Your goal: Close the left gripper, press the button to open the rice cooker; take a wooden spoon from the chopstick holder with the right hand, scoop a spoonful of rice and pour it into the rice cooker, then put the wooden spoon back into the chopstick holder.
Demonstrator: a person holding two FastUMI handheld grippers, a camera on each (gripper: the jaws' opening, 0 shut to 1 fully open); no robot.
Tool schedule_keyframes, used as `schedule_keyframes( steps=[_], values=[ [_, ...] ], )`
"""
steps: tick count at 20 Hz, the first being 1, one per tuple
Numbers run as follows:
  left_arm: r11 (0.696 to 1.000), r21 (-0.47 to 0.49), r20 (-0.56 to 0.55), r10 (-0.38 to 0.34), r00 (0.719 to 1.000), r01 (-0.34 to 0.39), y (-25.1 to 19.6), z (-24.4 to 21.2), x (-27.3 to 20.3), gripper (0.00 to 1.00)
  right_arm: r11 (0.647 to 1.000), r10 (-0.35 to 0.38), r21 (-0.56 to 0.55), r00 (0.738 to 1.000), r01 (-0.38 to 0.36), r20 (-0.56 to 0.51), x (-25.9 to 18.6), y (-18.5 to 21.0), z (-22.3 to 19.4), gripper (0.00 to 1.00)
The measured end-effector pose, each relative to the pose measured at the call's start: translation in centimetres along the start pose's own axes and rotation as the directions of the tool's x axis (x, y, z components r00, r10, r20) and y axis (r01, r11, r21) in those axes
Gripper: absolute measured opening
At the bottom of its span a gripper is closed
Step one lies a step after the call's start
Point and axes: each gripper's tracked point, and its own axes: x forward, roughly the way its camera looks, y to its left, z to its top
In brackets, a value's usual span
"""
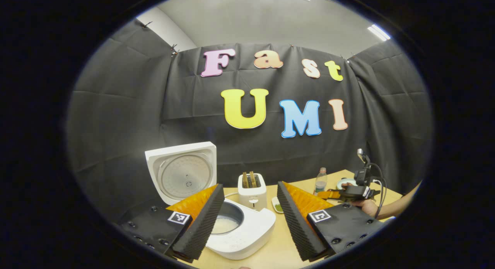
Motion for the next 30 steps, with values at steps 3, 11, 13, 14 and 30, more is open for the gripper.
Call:
schedule_keyframes(
  steps=[3, 11, 13, 14, 30],
  values=[
    [1.000, -0.004, 0.005, -0.002, 1.000, 0.002, -0.1, 0.2, 0.0, 0.96, 0.990, 0.002, 0.144, 0.998, -0.010, 0.056, -1.1, -1.7, 3.1, 0.09],
    [1.000, -0.013, 0.026, -0.022, 0.999, 0.022, -1.1, 1.0, 0.4, 0.96, 0.921, 0.070, 0.365, 0.979, -0.136, 0.190, -4.8, -0.7, 10.1, 0.09],
    [1.000, -0.013, 0.037, -0.025, 0.999, 0.025, -1.1, 1.1, 0.2, 0.96, 0.892, 0.098, 0.414, 0.972, -0.180, 0.212, -5.7, 0.3, 11.2, 0.09],
    [1.000, -0.014, 0.041, -0.025, 0.999, 0.026, -1.0, 1.2, 0.2, 0.93, 0.872, 0.112, 0.445, 0.969, -0.202, 0.221, -5.9, 1.0, 11.6, 0.09],
    [0.998, -0.049, 0.051, 0.044, 0.998, -0.041, 5.4, -0.3, -3.6, 0.96, 0.795, 0.358, 0.463, 0.919, -0.392, 0.163, -3.9, 17.3, 8.8, 0.09]
  ],
)
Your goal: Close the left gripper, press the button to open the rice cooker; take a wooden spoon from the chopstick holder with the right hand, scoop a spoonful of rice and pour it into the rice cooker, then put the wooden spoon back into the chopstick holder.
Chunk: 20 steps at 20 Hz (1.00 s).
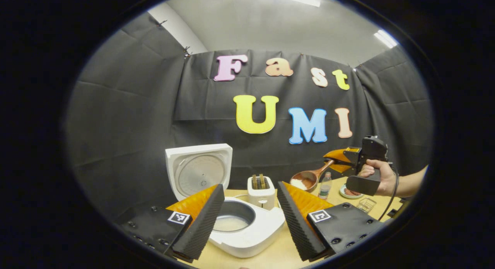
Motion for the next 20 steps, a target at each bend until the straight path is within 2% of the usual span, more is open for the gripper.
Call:
schedule_keyframes(
  steps=[3, 4, 7, 10, 11, 15, 18, 20],
  values=[
    [1.000, -0.008, -0.002, 0.020, 1.000, -0.020, 1.2, -0.4, -0.7, 0.99, 1.000, 0.009, -0.007, 0.999, -0.009, -0.042, 2.2, 0.7, -2.6, 0.09],
    [1.000, -0.013, -0.001, 0.024, 1.000, -0.024, 1.5, -0.5, -0.9, 0.96, 1.000, 0.012, -0.010, 0.998, -0.012, -0.056, 2.9, 0.9, -3.4, 0.09],
    [0.999, -0.019, -0.006, 0.038, 0.999, -0.038, 2.5, -0.8, -1.6, 0.96, 0.999, 0.018, -0.027, 0.996, -0.020, -0.091, 4.5, 1.3, -6.0, 0.09],
    [0.998, -0.019, -0.014, 0.053, 0.999, -0.053, 3.3, -1.2, -1.9, 0.93, 0.996, 0.011, -0.086, 0.990, -0.023, -0.140, 6.7, 1.6, -8.4, 0.09],
    [0.998, -0.018, -0.016, 0.058, 0.998, -0.058, 3.6, -1.3, -2.1, 0.96, 0.994, 0.007, -0.110, 0.988, -0.024, -0.153, 7.3, 1.6, -9.2, 0.09],
    [0.996, -0.035, -0.022, 0.086, 0.996, -0.087, 4.3, -1.6, -2.4, 0.95, 0.979, -0.021, -0.203, 0.976, -0.024, -0.215, 9.2, 1.3, -12.9, 0.09],
    [0.991, -0.062, -0.024, 0.115, 0.993, -0.116, 5.5, -2.0, -2.7, 0.96, 0.945, -0.041, -0.322, 0.963, -0.048, -0.265, 10.7, 1.4, -16.1, 0.09],
    [0.989, -0.064, -0.023, 0.132, 0.991, -0.133, 5.8, -1.7, -3.1, 0.96, 0.895, -0.058, -0.438, 0.951, -0.085, -0.303, 11.7, 1.3, -18.5, 0.09]
  ],
)
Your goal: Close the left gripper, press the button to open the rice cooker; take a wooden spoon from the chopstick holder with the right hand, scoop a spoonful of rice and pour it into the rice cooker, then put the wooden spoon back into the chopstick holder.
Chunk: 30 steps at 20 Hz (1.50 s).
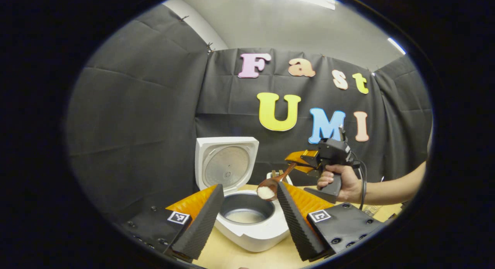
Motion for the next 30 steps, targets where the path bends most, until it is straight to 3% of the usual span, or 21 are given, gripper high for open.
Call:
schedule_keyframes(
  steps=[4, 7, 10, 12, 14, 15, 16, 17, 21, 24, 25, 27, 30],
  values=[
    [0.999, 0.016, -0.001, 0.028, 1.000, -0.028, 0.6, -0.2, -0.3, 0.96, 0.968, 0.001, -0.251, 0.997, -0.019, -0.072, 3.0, 2.4, -3.5, 0.09],
    [0.998, 0.012, -0.007, 0.054, 0.999, -0.053, 1.6, -0.8, -1.3, 0.96, 0.884, -0.008, -0.465, 0.992, -0.050, -0.123, 4.5, 3.4, -6.3, 0.09],
    [0.997, 0.002, -0.009, 0.074, 0.997, -0.074, 2.2, -1.0, -1.9, 0.96, 0.722, -0.002, -0.681, 0.985, -0.118, -0.173, 4.7, 4.9, -8.9, 0.09],
    [0.996, -0.004, -0.009, 0.084, 0.996, -0.084, 2.2, -1.1, -1.7, 0.96, 0.583, 0.014, -0.793, 0.978, -0.177, -0.208, 4.8, 5.9, -10.6, 0.09],
    [0.996, -0.007, -0.008, 0.091, 0.996, -0.091, 2.4, -1.2, -1.7, 0.99, 0.455, 0.024, -0.861, 0.970, -0.226, -0.242, 4.5, 6.4, -12.2, 0.09],
    [0.995, -0.006, -0.009, 0.095, 0.995, -0.095, 2.5, -1.3, -1.8, 0.96, 0.418, 0.031, -0.875, 0.967, -0.243, -0.253, 4.3, 6.6, -12.3, 0.09],
    [0.995, -0.006, -0.008, 0.099, 0.995, -0.099, 2.5, -1.3, -1.8, 0.96, 0.419, 0.038, -0.874, 0.967, -0.246, -0.254, 4.1, 6.9, -12.3, 0.09],
    [0.995, -0.007, -0.008, 0.104, 0.995, -0.104, 2.5, -1.1, -1.9, 0.96, 0.449, 0.043, -0.861, 0.969, -0.238, -0.245, 4.1, 6.7, -11.9, 0.09],
    [0.994, -0.008, -0.007, 0.107, 0.994, -0.107, 2.4, -1.1, -1.9, 0.96, 0.655, 0.070, -0.731, 0.978, -0.192, -0.195, 3.3, 7.0, -8.5, 0.09],
    [0.996, -0.022, -0.002, 0.081, 0.997, -0.081, 2.0, -1.0, -2.0, 0.94, 0.838, 0.068, -0.530, 0.988, -0.133, -0.141, 1.7, 6.2, -4.4, 0.09],
    [0.997, -0.026, 0.001, 0.067, 0.998, -0.067, 1.7, -0.8, -1.9, 0.97, 0.881, 0.064, -0.459, 0.991, -0.112, -0.118, 0.9, 5.8, -3.1, 0.09],
    [0.999, -0.026, 0.003, 0.034, 0.999, -0.034, 0.9, -0.1, -2.3, 0.97, 0.927, 0.048, -0.369, 0.996, -0.072, -0.073, -1.1, 4.7, -0.4, 0.09],
    [1.000, -0.015, 0.009, -0.023, 1.000, 0.023, -2.8, 0.0, 0.4, 0.96, 0.961, 0.037, -0.273, 0.999, -0.038, -0.011, -4.6, 3.7, 2.3, 0.08]
  ],
)
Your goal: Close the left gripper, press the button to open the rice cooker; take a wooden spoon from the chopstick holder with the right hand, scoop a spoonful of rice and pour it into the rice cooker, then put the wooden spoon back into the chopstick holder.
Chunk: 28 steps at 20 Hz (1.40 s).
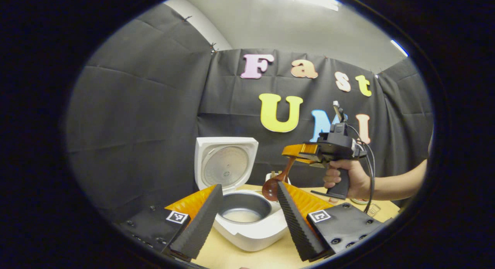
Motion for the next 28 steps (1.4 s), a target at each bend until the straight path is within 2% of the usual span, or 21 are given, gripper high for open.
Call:
schedule_keyframes(
  steps=[4, 10, 14, 17, 22, 28],
  values=[
    [0.997, -0.001, 0.008, -0.079, 0.997, 0.079, -4.0, 0.7, 2.6, 0.97, 0.994, -0.045, 0.098, 0.997, 0.039, 0.055, -5.5, -2.6, 2.9, 0.08],
    [0.982, -0.028, -0.014, -0.188, 0.982, 0.187, -10.3, 0.1, 4.4, 0.96, 0.975, -0.154, 0.173, 0.985, 0.139, 0.077, -13.4, -7.9, 4.1, 0.09],
    [0.969, -0.015, -0.013, -0.246, 0.969, 0.246, -14.1, 0.4, 5.2, 0.96, 0.962, -0.228, 0.181, 0.967, 0.206, 0.110, -18.7, -11.1, 5.4, 0.09],
    [0.958, -0.039, -0.013, -0.286, 0.958, 0.285, -16.8, 0.7, 5.5, 0.96, 0.950, -0.279, 0.184, 0.952, 0.253, 0.129, -22.1, -13.6, 6.3, 0.09],
    [0.950, -0.083, -0.015, -0.302, 0.953, 0.300, -19.3, 0.8, 6.4, 0.97, 0.924, -0.363, 0.185, 0.918, 0.333, 0.161, -27.4, -17.7, 7.4, 0.09],
    [0.954, -0.080, -0.017, -0.292, 0.956, 0.290, -21.6, 1.2, 6.3, 0.96, 0.868, -0.489, 0.196, 0.853, 0.456, 0.181, -33.2, -23.7, 8.1, 0.09]
  ],
)
